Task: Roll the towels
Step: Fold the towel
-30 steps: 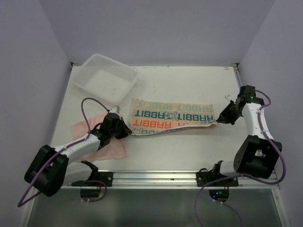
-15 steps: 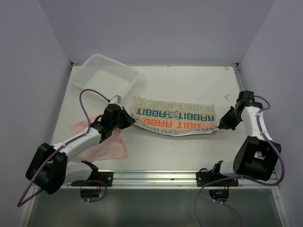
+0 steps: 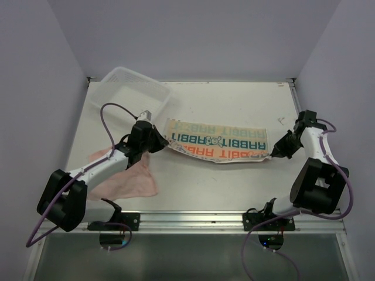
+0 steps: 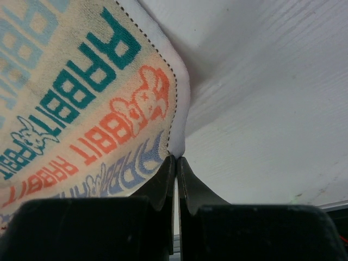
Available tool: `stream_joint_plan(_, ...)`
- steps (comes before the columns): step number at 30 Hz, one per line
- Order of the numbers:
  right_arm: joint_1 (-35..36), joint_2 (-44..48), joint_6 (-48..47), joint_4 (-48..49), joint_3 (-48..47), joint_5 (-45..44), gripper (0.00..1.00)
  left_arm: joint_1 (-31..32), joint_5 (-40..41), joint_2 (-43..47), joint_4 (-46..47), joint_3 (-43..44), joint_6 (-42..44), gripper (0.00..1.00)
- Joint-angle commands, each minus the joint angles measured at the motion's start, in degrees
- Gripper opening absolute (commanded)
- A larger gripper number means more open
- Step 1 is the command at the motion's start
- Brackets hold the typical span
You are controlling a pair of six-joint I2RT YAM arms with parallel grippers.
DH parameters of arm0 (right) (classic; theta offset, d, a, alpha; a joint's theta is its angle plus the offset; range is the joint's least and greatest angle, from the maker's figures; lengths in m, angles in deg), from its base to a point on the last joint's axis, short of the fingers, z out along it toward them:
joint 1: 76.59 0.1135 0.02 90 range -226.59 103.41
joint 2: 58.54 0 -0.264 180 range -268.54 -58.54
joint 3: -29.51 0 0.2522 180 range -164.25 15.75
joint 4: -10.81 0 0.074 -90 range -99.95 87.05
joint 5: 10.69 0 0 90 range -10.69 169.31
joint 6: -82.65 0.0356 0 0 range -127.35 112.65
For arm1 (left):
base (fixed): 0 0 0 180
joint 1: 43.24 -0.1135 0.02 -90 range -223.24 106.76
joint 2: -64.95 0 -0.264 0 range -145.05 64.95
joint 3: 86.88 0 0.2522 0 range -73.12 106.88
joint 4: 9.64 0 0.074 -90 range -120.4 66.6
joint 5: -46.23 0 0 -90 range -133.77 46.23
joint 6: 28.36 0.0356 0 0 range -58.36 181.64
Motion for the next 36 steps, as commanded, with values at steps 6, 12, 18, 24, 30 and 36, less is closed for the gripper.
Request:
stream_joint_plan(6, -0.5, -2.5, 2.8, 0.7, -8.0, 2.5, 0.0, -1.8, 1.8, -1.1, -1.8, 3.9, 0.1, 0.0)
stream_joint_plan(12, -0.5, -5.3, 3.9, 1.0, -11.2, 3.5, 0.0, -2.5, 1.5, -3.0, -2.0, 6.7, 1.6, 0.0)
stream_joint_plan(18, -0.5, -7.5, 4.7, 1.2, -13.9, 4.2, 0.0, -2.6, 2.4, -5.0, -3.6, 9.8, 2.7, 0.0)
stream_joint_plan(24, -0.5, -10.1, 5.6, 1.3, -17.1, 4.9, 0.0, -3.2, 2.7, -6.9, -4.7, 11.8, 2.9, 0.04)
stream_joint_plan(30, -0.5, -12.4, 6.3, 1.6, -19.4, 6.1, 0.0, -4.0, 1.7, -8.5, -4.5, 13.0, 2.4, 0.11)
stream_joint_plan(36, -0.5, -14.3, 7.2, 2.8, -20.6, 6.9, 0.0, -4.5, 0.4, -10.6, -3.9, 14.2, 1.6, 0.13)
